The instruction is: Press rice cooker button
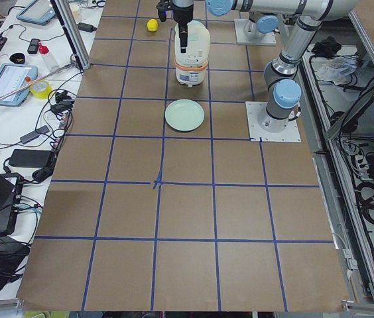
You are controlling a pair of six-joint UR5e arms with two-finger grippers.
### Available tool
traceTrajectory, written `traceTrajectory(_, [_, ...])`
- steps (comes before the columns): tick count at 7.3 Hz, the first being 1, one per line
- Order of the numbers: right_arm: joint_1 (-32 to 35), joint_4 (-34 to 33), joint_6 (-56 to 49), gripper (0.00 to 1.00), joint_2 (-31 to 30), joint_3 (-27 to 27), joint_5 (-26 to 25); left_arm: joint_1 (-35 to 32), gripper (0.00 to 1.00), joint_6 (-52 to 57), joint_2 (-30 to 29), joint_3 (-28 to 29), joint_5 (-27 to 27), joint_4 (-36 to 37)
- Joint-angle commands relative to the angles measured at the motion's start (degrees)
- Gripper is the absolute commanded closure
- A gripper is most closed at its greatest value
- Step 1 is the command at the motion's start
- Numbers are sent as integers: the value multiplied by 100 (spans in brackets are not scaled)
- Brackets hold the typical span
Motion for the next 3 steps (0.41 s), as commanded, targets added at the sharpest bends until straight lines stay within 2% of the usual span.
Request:
traceTrajectory(1, [0, 72, 1, 0, -9, 4, -10, 0, 0, 3, 0, 0, 0, 0])
traceTrajectory(3, [0, 90, 1, 0, -9, 4, -10, 0, 0, -6, 0, 0, 0, 0])
